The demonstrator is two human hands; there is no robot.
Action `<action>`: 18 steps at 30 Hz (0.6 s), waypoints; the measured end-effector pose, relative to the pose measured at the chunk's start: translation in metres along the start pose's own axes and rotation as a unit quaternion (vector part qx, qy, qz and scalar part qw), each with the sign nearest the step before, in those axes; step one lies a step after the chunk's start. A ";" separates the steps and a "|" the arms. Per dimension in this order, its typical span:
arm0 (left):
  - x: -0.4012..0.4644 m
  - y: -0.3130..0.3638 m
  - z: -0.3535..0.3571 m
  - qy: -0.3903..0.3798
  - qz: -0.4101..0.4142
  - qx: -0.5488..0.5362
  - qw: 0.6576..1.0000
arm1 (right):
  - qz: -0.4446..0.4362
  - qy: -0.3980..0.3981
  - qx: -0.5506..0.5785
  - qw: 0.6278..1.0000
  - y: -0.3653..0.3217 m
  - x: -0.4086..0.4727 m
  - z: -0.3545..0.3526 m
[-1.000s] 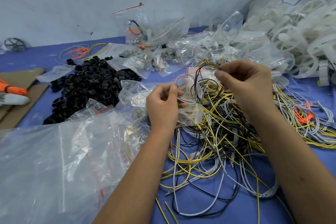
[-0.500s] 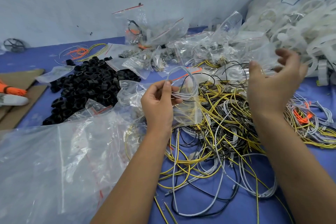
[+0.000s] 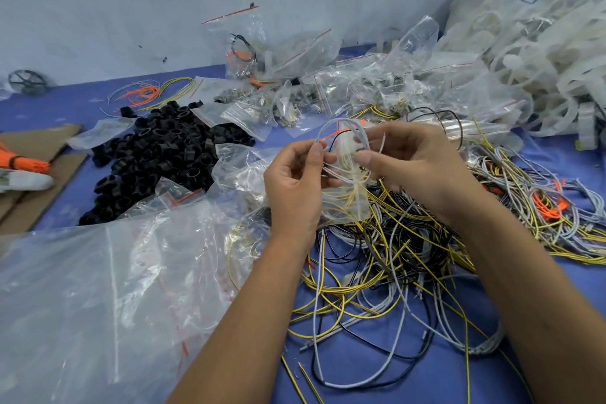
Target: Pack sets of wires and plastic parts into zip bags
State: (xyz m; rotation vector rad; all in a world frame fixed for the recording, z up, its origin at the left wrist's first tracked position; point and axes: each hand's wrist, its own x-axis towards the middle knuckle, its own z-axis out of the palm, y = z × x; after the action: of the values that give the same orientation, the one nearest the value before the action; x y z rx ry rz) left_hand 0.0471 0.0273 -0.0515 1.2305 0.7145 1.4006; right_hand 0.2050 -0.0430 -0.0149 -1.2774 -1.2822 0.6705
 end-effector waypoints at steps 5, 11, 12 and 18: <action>-0.003 0.000 0.003 -0.009 -0.014 0.052 0.999 | 0.024 0.108 0.022 0.994 0.003 0.002 -0.001; -0.007 -0.009 0.006 -0.057 -0.001 0.339 0.939 | 0.037 0.205 0.161 0.965 0.000 0.005 -0.004; -0.007 -0.010 0.006 -0.065 0.004 0.361 0.930 | 0.035 0.195 0.166 0.966 -0.001 0.005 -0.001; -0.006 -0.010 0.004 -0.082 0.016 0.365 0.927 | 0.049 0.094 0.038 0.994 0.001 0.005 0.015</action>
State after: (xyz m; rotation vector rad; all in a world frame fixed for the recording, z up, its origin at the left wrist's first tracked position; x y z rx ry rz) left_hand 0.0533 0.0233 -0.0608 1.9144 1.1551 1.0555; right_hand 0.1922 -0.0333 -0.0170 -1.3145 -1.0366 0.6474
